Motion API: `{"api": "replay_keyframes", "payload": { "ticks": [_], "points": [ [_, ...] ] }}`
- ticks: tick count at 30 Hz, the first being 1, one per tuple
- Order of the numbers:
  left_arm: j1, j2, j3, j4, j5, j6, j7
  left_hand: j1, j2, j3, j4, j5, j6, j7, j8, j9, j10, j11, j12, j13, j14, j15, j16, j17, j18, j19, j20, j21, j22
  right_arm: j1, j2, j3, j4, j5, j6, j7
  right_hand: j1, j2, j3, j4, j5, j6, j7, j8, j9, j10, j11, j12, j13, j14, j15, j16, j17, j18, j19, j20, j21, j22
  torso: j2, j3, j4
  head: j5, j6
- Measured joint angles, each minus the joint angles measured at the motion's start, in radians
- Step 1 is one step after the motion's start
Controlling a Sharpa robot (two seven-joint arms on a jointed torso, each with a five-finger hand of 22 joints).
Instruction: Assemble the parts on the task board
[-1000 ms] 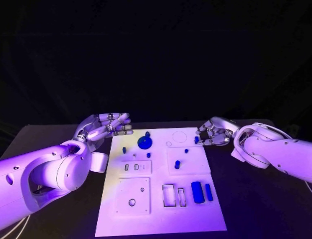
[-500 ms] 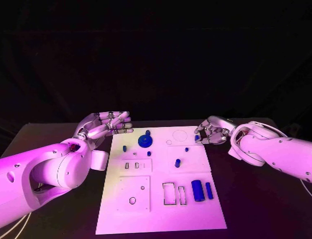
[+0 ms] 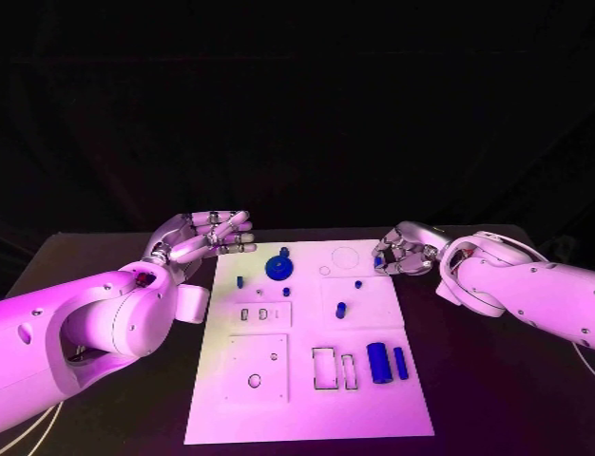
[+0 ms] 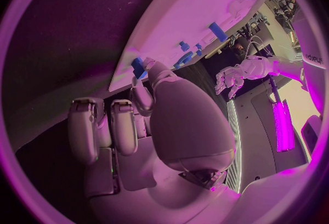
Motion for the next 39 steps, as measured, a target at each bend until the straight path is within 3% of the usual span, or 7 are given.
{"api": "replay_keyframes", "payload": {
  "ticks": [12, 31, 39],
  "points": [
    [0.0, -0.001, 0.0, 0.0, 0.0, 0.0, -0.001, 0.0, 0.0, 0.0, 0.0, 0.0, 0.0, 0.0, 0.0, 0.0, 0.0, 0.0, 0.0, 0.0, 0.0, 0.0, 0.0, 0.0, 0.0, 0.0, 0.0, 0.0, 0.0, -0.002, 0.004, 0.0, -0.004, -0.007, 0.011, -0.007, 0.0, 0.0, 0.007, -0.001, -0.01, 0.016, -0.004, 0.012, 0.003, 0.006, -0.005, 0.006, 0.006, 0.0, 0.0, 0.0, 0.0, 0.0, 0.0, 0.0, 0.004, 0.0, 0.0, 0.0003, 0.0, 0.0, 0.003],
    [0.0, -0.001, 0.0, -0.002, 0.0, 0.0, -0.003, 0.0, 0.0, 0.0, 0.0, 0.0, 0.0, 0.0, 0.0, 0.0, 0.0, 0.0, 0.0, 0.0, 0.0, 0.0, 0.0, 0.001, 0.0, 0.0, 0.0, 0.0, 0.0, -0.002, 0.009, 0.0, -0.007, -0.02, -0.009, -0.017, 0.013, 0.053, 0.081, -0.019, -0.098, 0.076, -0.033, 0.05, 0.01, 0.034, -0.03, 0.024, 0.026, -0.002, -0.027, 0.004, 0.001, 0.0, 0.0, -0.022, 0.022, 0.001, 0.0, 0.001, 0.0004, 0.0, 0.0],
    [0.0, -0.001, 0.0, -0.007, 0.0, 0.001, -0.003, 0.0, 0.0, 0.0, 0.0, 0.0, 0.0, 0.0, 0.0, 0.0, 0.0, 0.0, 0.0, 0.0, 0.0, 0.0, 0.0, 0.001, 0.0, 0.0, 0.0, 0.0, 0.0, -0.001, -0.011, 0.002, 0.048, -0.014, -0.049, -0.027, 0.017, 0.068, 0.113, -0.03, -0.108, 0.073, -0.036, 0.05, 0.009, 0.034, -0.03, 0.024, 0.027, -0.002, -0.027, 0.004, 0.001, 0.0, 0.004, -0.026, 0.022, 0.001, -0.001, 0.0012, -0.0002, 0.004, -0.003]
  ]
}}
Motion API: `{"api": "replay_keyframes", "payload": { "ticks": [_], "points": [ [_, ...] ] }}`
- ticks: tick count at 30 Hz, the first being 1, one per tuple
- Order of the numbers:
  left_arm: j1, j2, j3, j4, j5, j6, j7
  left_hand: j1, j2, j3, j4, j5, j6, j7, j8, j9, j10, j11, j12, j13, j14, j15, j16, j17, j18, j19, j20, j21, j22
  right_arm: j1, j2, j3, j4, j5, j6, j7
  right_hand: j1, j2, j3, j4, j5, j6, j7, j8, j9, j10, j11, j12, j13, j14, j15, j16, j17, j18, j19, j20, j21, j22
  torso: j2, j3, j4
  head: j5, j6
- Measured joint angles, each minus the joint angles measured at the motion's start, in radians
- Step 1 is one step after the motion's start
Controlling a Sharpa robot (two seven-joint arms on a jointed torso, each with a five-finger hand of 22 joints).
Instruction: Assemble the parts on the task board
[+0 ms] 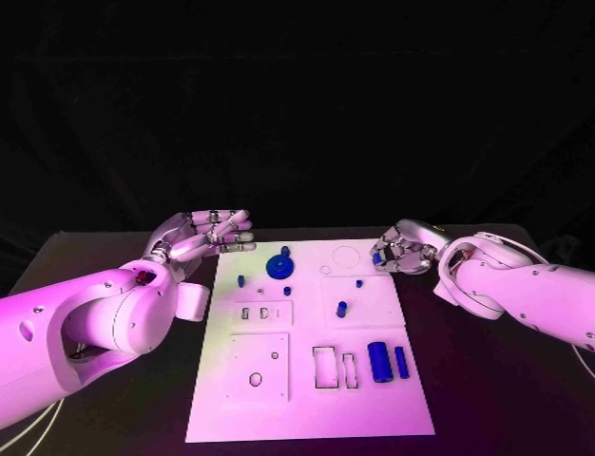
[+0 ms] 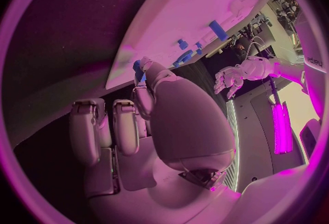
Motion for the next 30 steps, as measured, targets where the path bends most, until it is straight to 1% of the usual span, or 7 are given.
{"api": "replay_keyframes", "payload": {
  "ticks": [3, 8, 10, 15, 20, 25, 30],
  "points": [
    [0.0, 0.001, 0.0, -0.004, 0.0, 0.0, 0.0, 0.0, 0.0, 0.0, 0.0, 0.0, 0.0, 0.0, 0.0, 0.0, 0.0, 0.0, 0.0, 0.0, 0.0, 0.0, 0.0, 0.0, 0.0, 0.0, 0.0, 0.0, 0.0, 0.008, -0.013, 0.003, 0.05, 0.006, -0.019, -0.006, -0.003, 0.003, 0.0, 0.0, -0.002, -0.001, -0.001, 0.0, -0.001, 0.0, -0.001, 0.0, 0.002, 0.0, 0.0, 0.0, 0.0, 0.0, 0.0, 0.0, 0.003, 0.0, -0.001, -0.0005, -0.0004, 0.002, -0.001],
    [0.0, 0.005, -0.001, -0.014, 0.0, 0.002, -0.001, 0.0, 0.0, 0.0, 0.0, 0.0, 0.0, 0.0, 0.0, 0.0, 0.0, 0.0, 0.0, 0.0, 0.0, 0.0, 0.0, 0.0, 0.0, 0.0, 0.0, 0.0, -0.001, 0.021, -0.011, 0.005, 0.151, 0.01, -0.049, -0.022, -0.005, 0.005, 0.004, -0.001, -0.004, -0.004, -0.003, 0.0, -0.001, 0.005, -0.002, 0.007, 0.008, 0.0, 0.0, 0.0, 0.0, 0.0, 0.0, 0.0, 0.006, 0.0, -0.005, -0.0005, -0.002, 0.011, -0.01],
    [0.0, 0.009, -0.001, -0.02, 0.0, 0.002, -0.001, 0.0, 0.0, 0.0, 0.0, 0.0, 0.0, 0.0, 0.0, 0.0, 0.0, 0.0, 0.0, 0.0, 0.0, 0.0, 0.0, 0.0, 0.0, 0.0, 0.0, 0.0, -0.001, 0.021, 0.003, 0.005, 0.188, 0.008, -0.058, -0.035, -0.007, 0.007, 0.007, -0.001, -0.005, -0.006, -0.002, 0.0, -0.001, 0.01, -0.002, 0.016, 0.014, 0.0, 0.0, 0.0, 0.0, -0.01, 0.0, 0.0, 0.006, 0.0, -0.007, -0.0006, -0.0025, 0.013, -0.014],
    [0.0, 0.019, -0.003, -0.033, 0.0, 0.005, -0.002, 0.0, 0.0, 0.0, 0.0, 0.0, 0.0, 0.0, 0.0, 0.0, 0.0, 0.0, 0.0, 0.0, 0.0, 0.0, 0.0, 0.0, 0.0, 0.0, 0.0, 0.0, -0.001, 0.013, 0.055, 0.003, 0.252, -0.02, -0.067, -0.075, -0.007, 0.007, 0.01, -0.001, -0.006, -0.006, -0.001, 0.0, -0.001, 0.018, -0.004, 0.018, 0.021, 0.0, 0.0, 0.0, 0.0, -0.01, 0.0, 0.0, 0.005, 0.0, -0.012, -0.0004, -0.0028, 0.02, -0.023],
    [0.0, 0.029, -0.008, -0.044, 0.0, 0.008, -0.006, 0.0, 0.0, 0.0, 0.0, 0.0, 0.0, 0.0, 0.0, 0.0, 0.0, 0.0, 0.0, 0.0, 0.0, 0.0, 0.0, 0.001, 0.0, 0.0, 0.0, 0.0, -0.001, 0.0, 0.112, -0.007, 0.266, -0.054, -0.066, -0.106, -0.007, 0.007, 0.017, -0.003, -0.008, -0.007, 0.001, 0.0, -0.001, 0.018, -0.004, 0.023, 0.024, 0.0, 0.0, 0.0, 0.0, -0.01, 0.0, 0.0, 0.005, 0.0, -0.017, -0.0006, -0.0005, 0.022, -0.029],
    [0.0, 0.039, -0.01, -0.051, 0.0, 0.008, -0.009, 0.0, 0.0, 0.0, 0.0, 0.0, 0.0, 0.0, 0.0, 0.0, 0.0, 0.0, 0.0, 0.0, 0.0, 0.0, 0.0, 0.001, 0.0, 0.0, 0.0, 0.0, -0.001, -0.028, 0.168, -0.011, 0.264, -0.096, -0.061, -0.141, -0.018, 0.006, 0.017, -0.002, -0.009, -0.01, 0.003, 0.0, -0.001, 0.018, -0.004, 0.024, 0.024, 0.0, 0.0, 0.0, 0.0, -0.009, 0.0, 0.0, 0.005, 0.0, -0.02, -0.0012, 0.0017, 0.025, -0.031],
    [0.0, 0.049, -0.011, -0.058, 0.0, 0.008, -0.01, 0.0, 0.0, 0.0, 0.0, 0.0, 0.0, 0.0, -0.004, 0.0, 0.0, 0.0, 0.0, 0.0, 0.0, 0.0, 0.0, 0.001, 0.0, -0.004, 0.004, 0.0, -0.001, -0.05, 0.215, -0.012, 0.252, -0.142, -0.053, -0.184, -0.027, 0.002, 0.025, -0.005, -0.006, -0.012, 0.005, 0.0, -0.001, 0.018, -0.004, 0.026, 0.019, 0.0, 0.0, 0.0, 0.0, -0.009, 0.0, 0.0, 0.005, 0.0, -0.021, -0.0012, 0.0028, 0.03, -0.033]
  ]
}}
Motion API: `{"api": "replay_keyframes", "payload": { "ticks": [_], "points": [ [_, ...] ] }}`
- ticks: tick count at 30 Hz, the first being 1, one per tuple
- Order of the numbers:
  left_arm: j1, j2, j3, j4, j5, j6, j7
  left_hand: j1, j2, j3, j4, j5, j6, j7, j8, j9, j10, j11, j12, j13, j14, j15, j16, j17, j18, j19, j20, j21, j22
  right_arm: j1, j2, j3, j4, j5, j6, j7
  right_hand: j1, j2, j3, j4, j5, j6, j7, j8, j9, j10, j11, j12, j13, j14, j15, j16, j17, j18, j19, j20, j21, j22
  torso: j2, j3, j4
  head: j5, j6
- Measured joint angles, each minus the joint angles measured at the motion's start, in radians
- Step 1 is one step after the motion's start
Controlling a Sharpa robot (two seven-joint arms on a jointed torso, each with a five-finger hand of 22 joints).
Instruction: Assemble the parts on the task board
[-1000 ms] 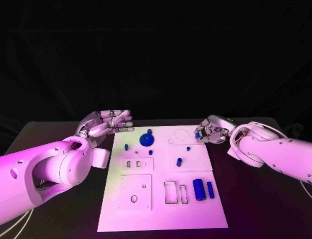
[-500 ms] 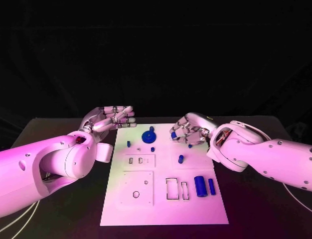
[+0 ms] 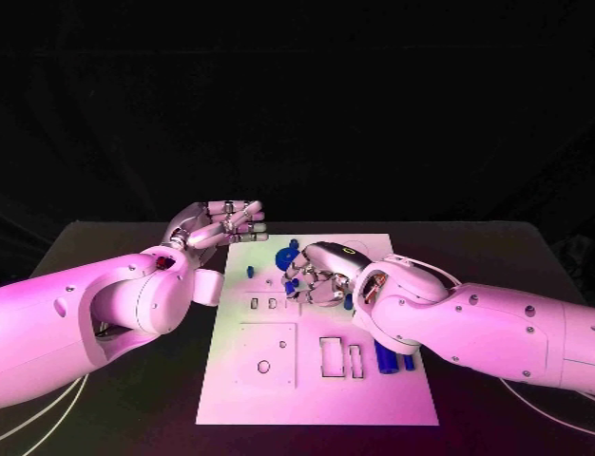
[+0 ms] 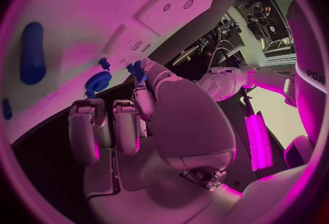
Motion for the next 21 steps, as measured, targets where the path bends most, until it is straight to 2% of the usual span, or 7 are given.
{"api": "replay_keyframes", "payload": {
  "ticks": [11, 21],
  "points": [
    [0.0, 0.004, 0.0, -0.002, 0.0, -0.001, 0.0, 0.004, 0.004, 0.0, 0.0, 0.0, 0.0, 0.0, 0.0, 0.0, 0.004, 0.004, 0.0, 0.0, 0.0, 0.0, -0.005, 0.0, 0.0, 0.0, 0.0, 0.0, 0.0, -0.025, 0.059, -0.001, -0.038, -0.074, 0.006, -0.074, -0.009, -0.009, 0.004, -0.003, 0.013, -0.004, 0.004, 0.0, 0.0, 0.0, 0.0, 0.0, 0.002, 0.0, 0.0, 0.0, 0.0, 0.0, 0.0, 0.0, 0.0, 0.0, 0.0, -0.0012, -0.0014, 0.009, -0.008],
    [0.0, 0.004, 0.0, 0.0, 0.0, -0.001, 0.0, 0.004, 0.004, 0.0, 0.0, 0.0, 0.0, 0.0, 0.0, 0.0, 0.004, 0.004, 0.0, 0.0, 0.0, 0.0, -0.005, 0.001, 0.0, 0.0, 0.0, 0.0, 0.0, -0.039, 0.085, -0.002, -0.073, -0.107, 0.014, -0.11, -0.02, -0.02, 0.004, -0.003, 0.013, -0.002, 0.002, 0.004, 0.0, 0.0, 0.0, 0.0, 0.001, 0.0, 0.0, 0.0, 0.0, 0.0, 0.0, 0.0, 0.003, 0.0, 0.001, -0.0012, -0.001, 0.01, -0.012]
  ]
}}
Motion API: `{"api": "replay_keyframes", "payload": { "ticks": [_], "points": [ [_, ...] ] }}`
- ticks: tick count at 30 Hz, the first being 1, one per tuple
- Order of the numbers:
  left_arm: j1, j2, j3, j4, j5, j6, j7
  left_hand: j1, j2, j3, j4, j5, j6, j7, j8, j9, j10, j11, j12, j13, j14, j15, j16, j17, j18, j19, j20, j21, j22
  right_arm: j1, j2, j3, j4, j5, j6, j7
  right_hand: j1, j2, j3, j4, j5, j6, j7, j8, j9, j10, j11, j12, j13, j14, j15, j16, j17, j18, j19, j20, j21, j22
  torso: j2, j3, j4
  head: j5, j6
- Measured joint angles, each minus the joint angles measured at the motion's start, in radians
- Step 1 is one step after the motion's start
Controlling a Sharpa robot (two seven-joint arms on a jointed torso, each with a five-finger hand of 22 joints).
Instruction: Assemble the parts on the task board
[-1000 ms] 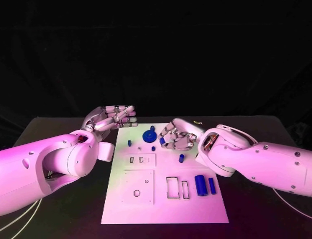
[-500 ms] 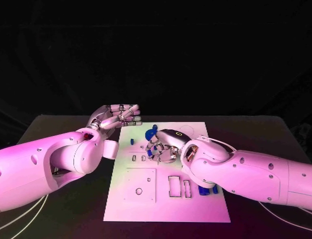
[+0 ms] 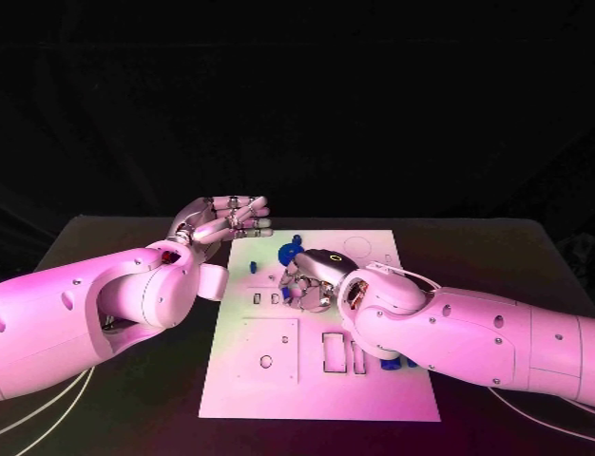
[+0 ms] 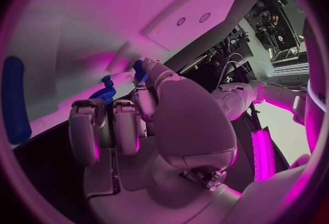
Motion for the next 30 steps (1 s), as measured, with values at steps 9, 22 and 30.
{"api": "replay_keyframes", "payload": {
  "ticks": [9, 22, 30],
  "points": [
    [0.0, -0.002, 0.0, 0.001, 0.0, 0.0, -0.001, 0.0, 0.0, 0.0, 0.0, 0.0, 0.004, 0.004, 0.0, 0.0, 0.0, 0.0, 0.0, 0.0, 0.0, 0.0, 0.0, 0.0, 0.0, 0.0, 0.0, 0.0, -0.001, -0.006, 0.021, 0.003, -0.017, -0.015, 0.0, -0.008, -0.006, -0.004, 0.0, 0.0, 0.0, -0.002, -0.001, 0.0, 0.004, 0.0, 0.0, 0.0, 0.001, 0.0, 0.0, 0.0, 0.0, 0.0, 0.0, 0.0, 0.0, 0.0, 0.0, 0.0006, -0.0002, 0.002, -0.002],
    [0.0, -0.003, 0.0, 0.004, 0.0, 0.0, -0.002, 0.0, 0.0, 0.0, 0.0, 0.0, 0.004, 0.004, 0.0, 0.0, 0.0, 0.0, 0.0, 0.0, 0.0, 0.0, 0.0, 0.0, 0.0, 0.0, 0.0, 0.0, -0.001, -0.009, 0.026, 0.004, -0.03, -0.025, 0.0, -0.009, -0.018, -0.01, 0.003, 0.004, 0.0, -0.005, -0.002, 0.0, 0.016, 0.0, 0.0, -0.005, -0.003, 0.0, 0.0, 0.0, 0.0, 0.0, 0.0, 0.0, 0.0, 0.0, -0.001, 0.0006, -0.0006, -0.005, -0.001],
    [0.0, -0.004, 0.0, 0.004, 0.0, 0.0, -0.003, 0.0, 0.0, 0.0, 0.0, 0.0, 0.004, 0.004, 0.0, 0.0, 0.0, 0.0, 0.0, 0.0, 0.0, 0.0, 0.0, 0.001, 0.0, 0.0, 0.0, 0.0, -0.001, -0.009, 0.025, 0.005, -0.028, -0.03, 0.001, -0.015, -0.036, -0.017, 0.003, 0.004, -0.001, -0.008, -0.002, 0.015, 0.014, 0.0, 0.0, -0.005, -0.002, 0.0, 0.0, 0.0, 0.0, 0.0, 0.0, 0.0, 0.0, 0.001, -0.001, 0.0009, 0.0006, -0.003, 0.0]
  ]
}}
